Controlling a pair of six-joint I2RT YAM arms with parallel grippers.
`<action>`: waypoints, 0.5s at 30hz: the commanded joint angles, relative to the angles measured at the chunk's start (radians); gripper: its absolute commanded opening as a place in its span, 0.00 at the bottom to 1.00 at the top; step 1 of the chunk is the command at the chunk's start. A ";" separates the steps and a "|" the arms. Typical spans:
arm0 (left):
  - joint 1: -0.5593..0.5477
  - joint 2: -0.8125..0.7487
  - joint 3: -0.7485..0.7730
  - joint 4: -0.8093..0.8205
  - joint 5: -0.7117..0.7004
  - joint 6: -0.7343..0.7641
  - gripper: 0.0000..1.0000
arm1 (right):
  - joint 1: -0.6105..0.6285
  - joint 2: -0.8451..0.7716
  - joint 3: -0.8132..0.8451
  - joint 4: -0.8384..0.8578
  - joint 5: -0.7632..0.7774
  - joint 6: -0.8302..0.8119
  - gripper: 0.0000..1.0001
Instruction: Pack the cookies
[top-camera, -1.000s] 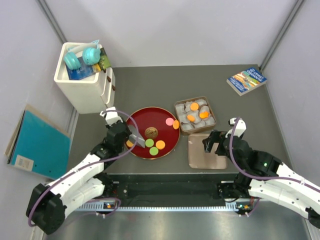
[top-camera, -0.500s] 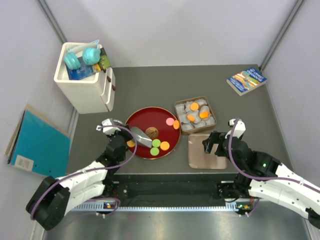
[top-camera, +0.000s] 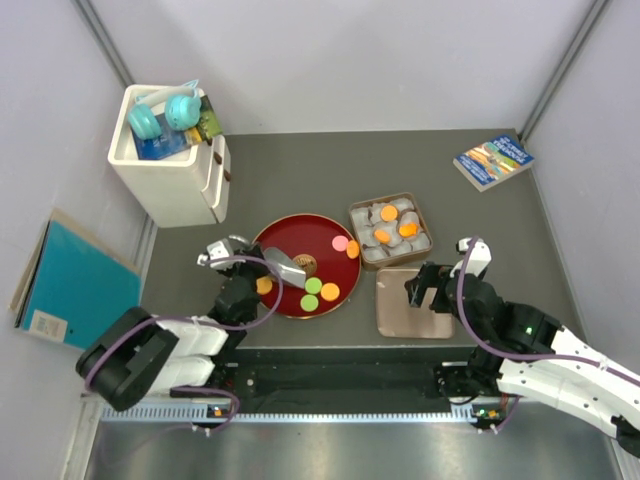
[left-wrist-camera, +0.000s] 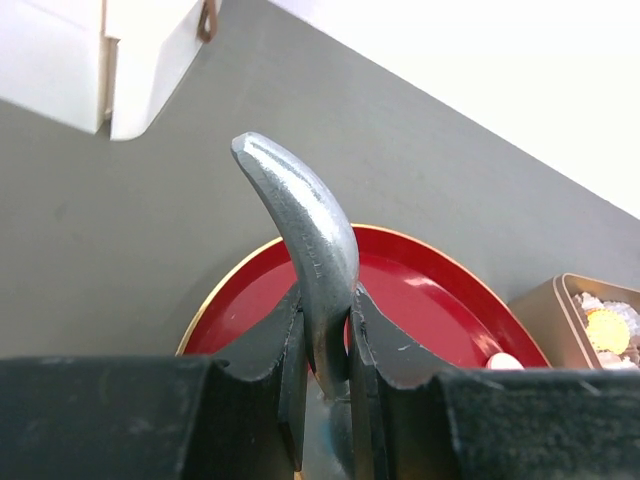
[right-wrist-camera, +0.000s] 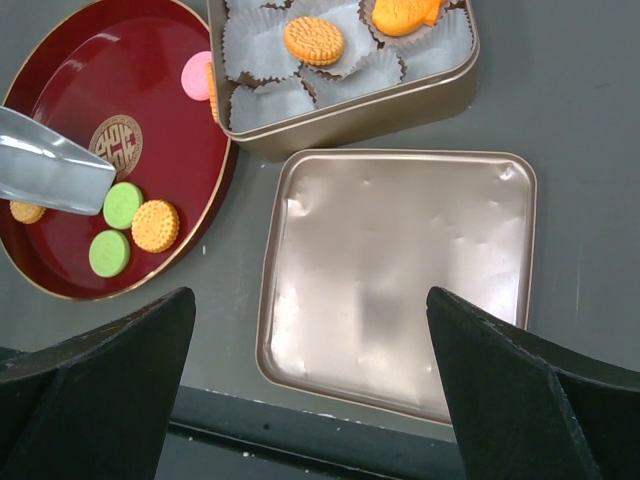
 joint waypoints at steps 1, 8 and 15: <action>0.001 0.079 -0.008 0.190 0.028 0.117 0.00 | 0.000 -0.014 0.006 0.004 0.009 -0.001 0.99; 0.001 0.171 0.010 0.223 0.070 0.124 0.00 | 0.000 -0.030 -0.002 -0.010 0.016 0.001 0.99; 0.001 0.396 0.012 0.467 0.122 0.028 0.00 | 0.000 0.003 -0.002 0.009 -0.001 -0.001 0.99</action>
